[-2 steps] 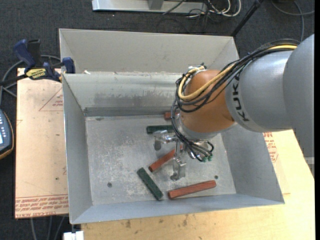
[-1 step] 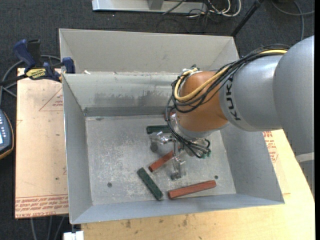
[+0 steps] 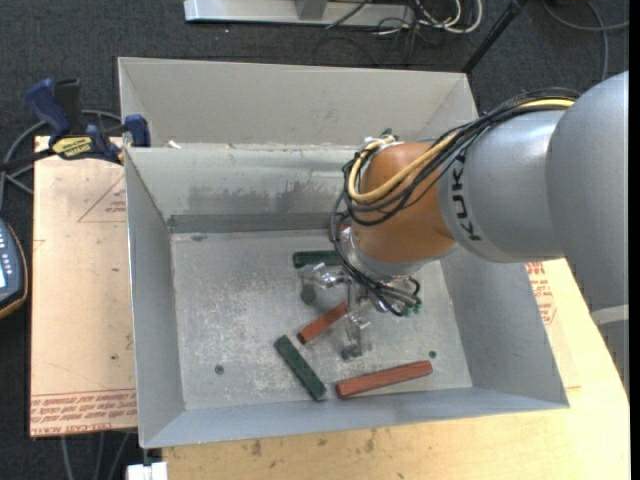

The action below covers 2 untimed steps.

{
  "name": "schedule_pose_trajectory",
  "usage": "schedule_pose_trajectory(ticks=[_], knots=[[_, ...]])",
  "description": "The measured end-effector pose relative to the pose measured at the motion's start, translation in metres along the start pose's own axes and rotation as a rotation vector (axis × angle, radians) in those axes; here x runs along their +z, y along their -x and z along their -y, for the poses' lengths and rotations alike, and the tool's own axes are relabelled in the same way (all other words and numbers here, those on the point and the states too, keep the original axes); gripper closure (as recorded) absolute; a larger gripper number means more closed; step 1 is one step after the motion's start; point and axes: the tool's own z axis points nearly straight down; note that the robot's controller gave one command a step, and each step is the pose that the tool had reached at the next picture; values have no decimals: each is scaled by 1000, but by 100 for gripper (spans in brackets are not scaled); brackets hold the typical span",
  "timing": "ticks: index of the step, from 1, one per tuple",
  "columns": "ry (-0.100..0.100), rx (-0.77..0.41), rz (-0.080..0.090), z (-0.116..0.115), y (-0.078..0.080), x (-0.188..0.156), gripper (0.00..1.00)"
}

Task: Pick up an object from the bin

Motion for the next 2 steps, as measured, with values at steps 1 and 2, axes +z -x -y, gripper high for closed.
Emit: schedule_pose_trajectory(ticks=[1,2], knots=[[-1,-1,3,0,1,-1,100],[-2,-1,5,0,3,-44,100]])
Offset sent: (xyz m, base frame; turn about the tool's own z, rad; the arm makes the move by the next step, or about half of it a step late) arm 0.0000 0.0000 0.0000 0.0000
